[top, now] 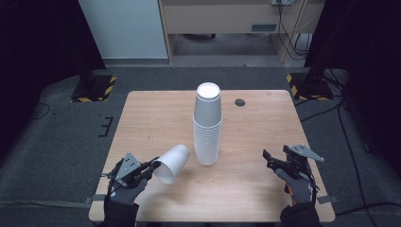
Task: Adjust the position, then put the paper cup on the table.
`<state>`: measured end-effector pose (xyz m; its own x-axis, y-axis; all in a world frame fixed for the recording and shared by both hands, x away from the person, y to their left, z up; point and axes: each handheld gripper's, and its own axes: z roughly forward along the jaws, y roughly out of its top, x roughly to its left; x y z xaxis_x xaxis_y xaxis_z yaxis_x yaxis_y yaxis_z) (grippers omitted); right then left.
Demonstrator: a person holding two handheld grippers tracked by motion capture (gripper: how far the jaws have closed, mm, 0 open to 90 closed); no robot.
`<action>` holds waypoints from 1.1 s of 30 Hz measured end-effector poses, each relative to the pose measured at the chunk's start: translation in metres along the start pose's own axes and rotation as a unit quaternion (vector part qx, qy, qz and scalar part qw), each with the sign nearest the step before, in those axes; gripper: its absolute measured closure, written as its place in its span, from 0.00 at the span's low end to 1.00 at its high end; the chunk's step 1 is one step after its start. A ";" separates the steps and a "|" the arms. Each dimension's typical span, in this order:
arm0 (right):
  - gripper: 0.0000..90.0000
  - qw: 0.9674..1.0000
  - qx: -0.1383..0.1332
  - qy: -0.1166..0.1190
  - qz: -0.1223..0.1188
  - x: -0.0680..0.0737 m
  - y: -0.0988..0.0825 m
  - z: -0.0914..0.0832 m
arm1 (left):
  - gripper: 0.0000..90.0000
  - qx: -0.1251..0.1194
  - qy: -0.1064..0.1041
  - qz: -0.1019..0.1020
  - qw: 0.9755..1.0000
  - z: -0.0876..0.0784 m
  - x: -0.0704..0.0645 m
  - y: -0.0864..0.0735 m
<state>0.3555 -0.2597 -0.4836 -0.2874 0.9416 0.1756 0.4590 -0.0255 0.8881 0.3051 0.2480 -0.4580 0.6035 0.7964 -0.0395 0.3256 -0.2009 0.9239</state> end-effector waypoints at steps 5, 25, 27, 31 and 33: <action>0.13 1.000 0.002 -0.001 0.000 0.000 0.000 0.001 | 0.95 0.000 0.031 -0.013 0.999 -0.008 0.011 0.002; 0.13 1.000 0.005 -0.002 -0.001 -0.002 -0.001 0.003 | 0.95 0.048 0.079 -0.066 0.994 -0.021 0.045 0.008; 0.13 1.000 0.009 -0.004 -0.005 -0.002 -0.002 0.003 | 0.95 0.053 0.081 -0.073 0.993 -0.022 0.050 0.008; 0.13 1.000 0.013 -0.004 -0.011 -0.003 -0.002 0.005 | 0.95 0.060 0.086 -0.085 0.991 -0.024 0.056 0.012; 0.13 1.000 0.013 -0.005 -0.011 -0.003 -0.002 0.004 | 0.95 0.071 0.089 -0.086 0.990 -0.025 0.058 0.016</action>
<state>0.3588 -0.2613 -0.4878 -0.2894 0.9451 0.1520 0.4750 0.0039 0.8800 0.3274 0.3056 -0.4360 0.3964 0.9111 -0.1132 0.5187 -0.1205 0.8464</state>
